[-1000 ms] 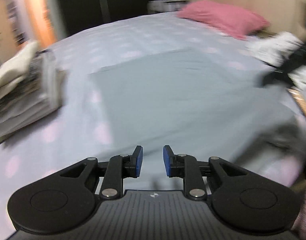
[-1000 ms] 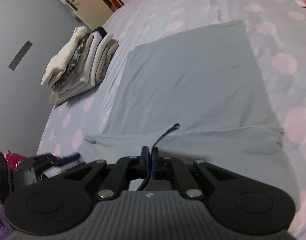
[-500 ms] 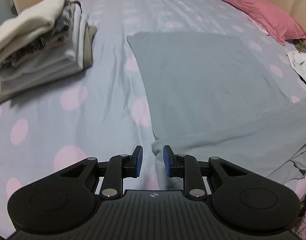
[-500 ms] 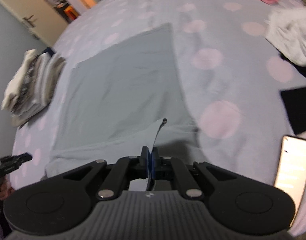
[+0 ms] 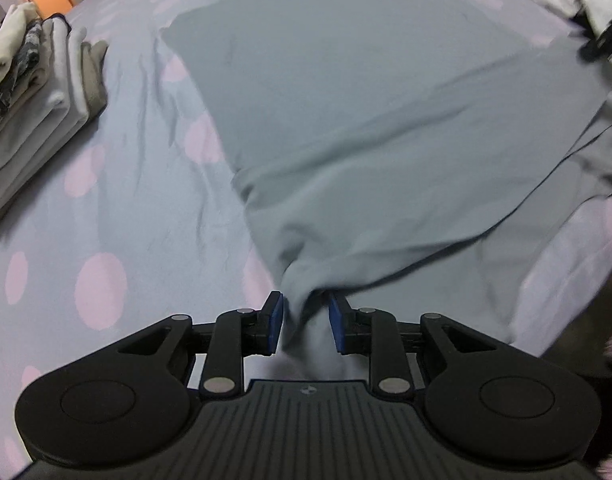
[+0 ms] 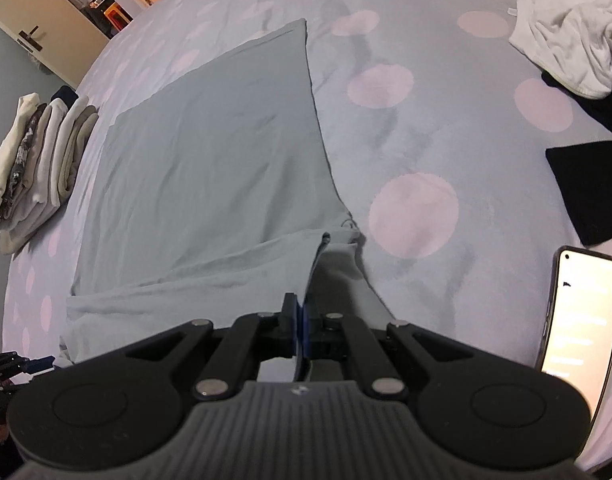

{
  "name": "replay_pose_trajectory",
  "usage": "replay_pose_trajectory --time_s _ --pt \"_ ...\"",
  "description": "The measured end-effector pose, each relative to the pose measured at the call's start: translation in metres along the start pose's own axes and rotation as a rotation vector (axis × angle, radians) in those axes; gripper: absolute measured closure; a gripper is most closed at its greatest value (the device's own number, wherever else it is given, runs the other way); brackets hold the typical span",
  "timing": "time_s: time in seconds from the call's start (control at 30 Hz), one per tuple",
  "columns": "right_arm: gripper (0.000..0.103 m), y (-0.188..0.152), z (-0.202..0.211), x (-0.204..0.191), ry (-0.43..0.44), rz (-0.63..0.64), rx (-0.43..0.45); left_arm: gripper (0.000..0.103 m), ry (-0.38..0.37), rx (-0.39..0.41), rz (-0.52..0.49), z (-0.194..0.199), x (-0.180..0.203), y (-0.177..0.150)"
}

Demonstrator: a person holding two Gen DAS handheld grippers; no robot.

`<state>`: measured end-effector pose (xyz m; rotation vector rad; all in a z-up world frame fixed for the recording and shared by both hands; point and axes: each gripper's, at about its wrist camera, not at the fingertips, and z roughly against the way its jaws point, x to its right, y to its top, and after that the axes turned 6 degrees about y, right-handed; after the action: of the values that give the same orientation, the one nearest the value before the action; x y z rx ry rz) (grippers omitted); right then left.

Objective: Fold clothes

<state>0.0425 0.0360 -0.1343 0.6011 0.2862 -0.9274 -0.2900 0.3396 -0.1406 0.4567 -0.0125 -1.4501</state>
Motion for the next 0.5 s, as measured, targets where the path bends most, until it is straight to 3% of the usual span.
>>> replay_pose_trajectory --time_s 0.1,0.13,0.17,0.23,0.33,0.5 --pt "0.099 -0.001 0.000 0.004 -0.018 -0.006 0.005 0.083 0.050 -0.041 0.002 -0.009 -0.002 -0.002" --pt "0.099 -0.001 -0.001 0.006 -0.025 -0.010 0.008 0.098 0.042 -0.044 0.004 -0.008 -0.002 -0.003" --pt "0.099 -0.002 0.000 0.009 -0.037 -0.023 0.014 0.102 0.035 -0.044 0.001 -0.005 -0.001 -0.003" --pt "0.099 -0.003 0.001 0.014 -0.047 -0.046 0.021 0.102 0.023 -0.047 -0.007 0.001 -0.001 -0.004" --pt "0.099 -0.003 0.003 0.017 -0.089 -0.056 0.040 0.102 0.051 -0.112 -0.046 -0.001 0.002 -0.009" --pt "0.099 -0.006 -0.007 0.018 -0.107 -0.044 0.017 0.101 0.005 -0.203 -0.089 -0.010 0.006 -0.018"
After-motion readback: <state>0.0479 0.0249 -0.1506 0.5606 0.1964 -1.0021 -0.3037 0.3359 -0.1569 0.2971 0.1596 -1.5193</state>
